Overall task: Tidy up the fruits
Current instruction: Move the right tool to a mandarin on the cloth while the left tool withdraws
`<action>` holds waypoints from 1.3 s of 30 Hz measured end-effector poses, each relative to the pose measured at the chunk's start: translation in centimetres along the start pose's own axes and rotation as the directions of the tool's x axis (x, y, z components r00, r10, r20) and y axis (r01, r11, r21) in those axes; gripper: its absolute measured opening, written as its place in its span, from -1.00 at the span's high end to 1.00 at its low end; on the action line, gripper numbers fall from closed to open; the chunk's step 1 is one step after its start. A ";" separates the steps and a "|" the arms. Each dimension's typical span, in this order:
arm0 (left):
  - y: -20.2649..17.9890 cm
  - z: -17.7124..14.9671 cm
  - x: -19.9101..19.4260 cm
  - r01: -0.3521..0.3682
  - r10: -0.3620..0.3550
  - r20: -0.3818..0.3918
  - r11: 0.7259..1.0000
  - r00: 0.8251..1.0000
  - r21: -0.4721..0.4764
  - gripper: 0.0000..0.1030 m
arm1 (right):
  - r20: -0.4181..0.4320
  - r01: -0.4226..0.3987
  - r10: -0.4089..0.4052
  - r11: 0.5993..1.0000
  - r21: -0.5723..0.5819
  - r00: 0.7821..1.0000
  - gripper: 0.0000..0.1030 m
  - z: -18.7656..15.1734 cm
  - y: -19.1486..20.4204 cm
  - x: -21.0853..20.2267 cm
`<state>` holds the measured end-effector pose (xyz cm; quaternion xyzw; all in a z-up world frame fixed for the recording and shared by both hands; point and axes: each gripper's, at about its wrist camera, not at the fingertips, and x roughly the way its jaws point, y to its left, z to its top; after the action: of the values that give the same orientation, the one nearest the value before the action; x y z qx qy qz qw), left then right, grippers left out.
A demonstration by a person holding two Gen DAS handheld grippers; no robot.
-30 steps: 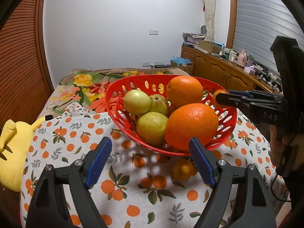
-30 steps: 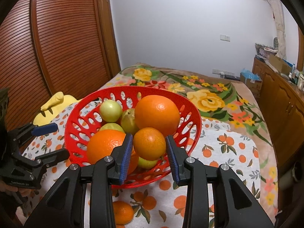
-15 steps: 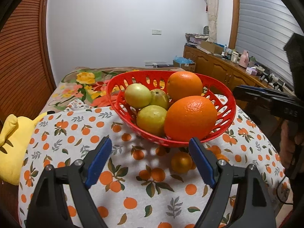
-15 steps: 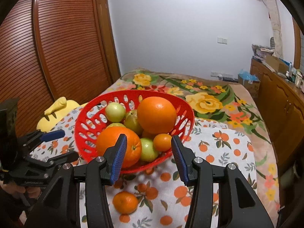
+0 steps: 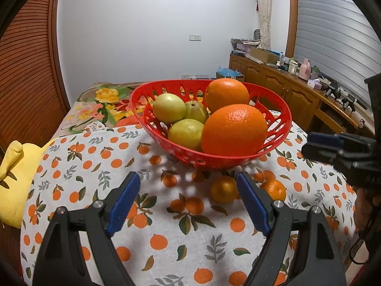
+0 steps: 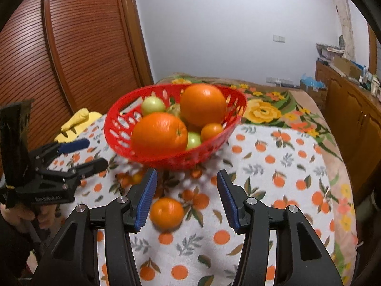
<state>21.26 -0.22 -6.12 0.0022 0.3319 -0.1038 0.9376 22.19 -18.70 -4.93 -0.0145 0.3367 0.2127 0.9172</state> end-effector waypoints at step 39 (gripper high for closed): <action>1.0 -1.8 2.1 0.042 -0.046 -0.104 0.998 0.994 -0.038 -0.62 | -0.161 -0.052 0.050 0.999 -0.012 0.986 0.17 -3.3 1.1 5.0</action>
<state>21.91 0.44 -8.91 -0.0167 0.3823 -0.1183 0.9163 23.11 -16.38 -10.46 -0.0305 0.4080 0.2369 0.8812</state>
